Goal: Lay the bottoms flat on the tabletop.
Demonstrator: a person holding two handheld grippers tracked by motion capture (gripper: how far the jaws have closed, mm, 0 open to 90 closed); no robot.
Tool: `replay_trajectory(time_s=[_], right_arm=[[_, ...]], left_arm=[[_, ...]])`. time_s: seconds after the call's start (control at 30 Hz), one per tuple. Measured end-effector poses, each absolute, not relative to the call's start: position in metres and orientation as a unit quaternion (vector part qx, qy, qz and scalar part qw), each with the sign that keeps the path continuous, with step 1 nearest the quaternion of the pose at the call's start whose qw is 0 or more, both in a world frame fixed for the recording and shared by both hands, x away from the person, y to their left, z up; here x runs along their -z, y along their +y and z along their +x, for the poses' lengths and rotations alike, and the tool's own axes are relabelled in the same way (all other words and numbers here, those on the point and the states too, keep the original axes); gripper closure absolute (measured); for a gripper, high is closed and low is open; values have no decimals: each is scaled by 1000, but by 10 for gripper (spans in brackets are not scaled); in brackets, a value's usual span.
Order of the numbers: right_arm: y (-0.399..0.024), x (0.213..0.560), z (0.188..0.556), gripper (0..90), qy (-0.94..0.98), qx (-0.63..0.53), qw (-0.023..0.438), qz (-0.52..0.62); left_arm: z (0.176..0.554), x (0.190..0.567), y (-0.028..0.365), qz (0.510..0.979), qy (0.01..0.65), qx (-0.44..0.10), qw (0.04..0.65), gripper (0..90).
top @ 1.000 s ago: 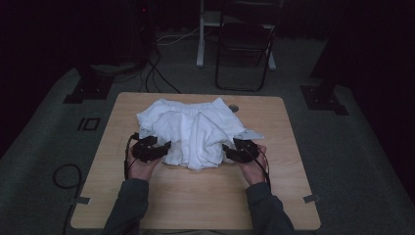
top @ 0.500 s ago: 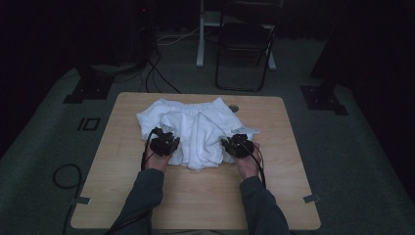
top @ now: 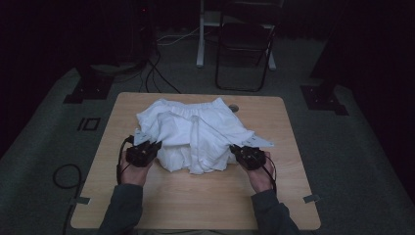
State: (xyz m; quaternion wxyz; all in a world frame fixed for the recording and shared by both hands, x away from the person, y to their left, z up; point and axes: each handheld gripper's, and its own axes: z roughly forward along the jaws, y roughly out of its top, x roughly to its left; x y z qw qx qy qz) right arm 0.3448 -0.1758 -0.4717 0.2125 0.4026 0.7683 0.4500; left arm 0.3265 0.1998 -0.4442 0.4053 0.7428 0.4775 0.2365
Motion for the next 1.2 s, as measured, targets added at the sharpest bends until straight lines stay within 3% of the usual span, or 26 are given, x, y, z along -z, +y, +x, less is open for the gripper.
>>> replay_trajectory(time_s=[0.4, 0.8, 0.9, 0.93, 0.97, 1.1, 1.2], right_arm=[[-228, 466, 292, 882, 750, -462, 231, 414], [-271, 490, 251, 884, 750, -429, 227, 450], [-272, 505, 245, 883, 762, -410, 213, 453], [-271, 510, 244, 881, 770, -403, 205, 451], [-270, 513, 243, 859, 774, -399, 199, 449], [-259, 499, 247, 616, 781, -418, 195, 421], [-253, 491, 252, 579, 778, -427, 202, 413]], left_arm=[[269, 458, 248, 720, 512, -228, 408, 874], [242, 494, 255, 731, 533, -196, 378, 864], [240, 504, 252, 735, 532, -188, 376, 810], [240, 504, 251, 736, 528, -188, 378, 733], [239, 504, 250, 738, 524, -190, 381, 733], [241, 493, 245, 736, 504, -199, 405, 629], [249, 489, 238, 744, 491, -206, 404, 606]])
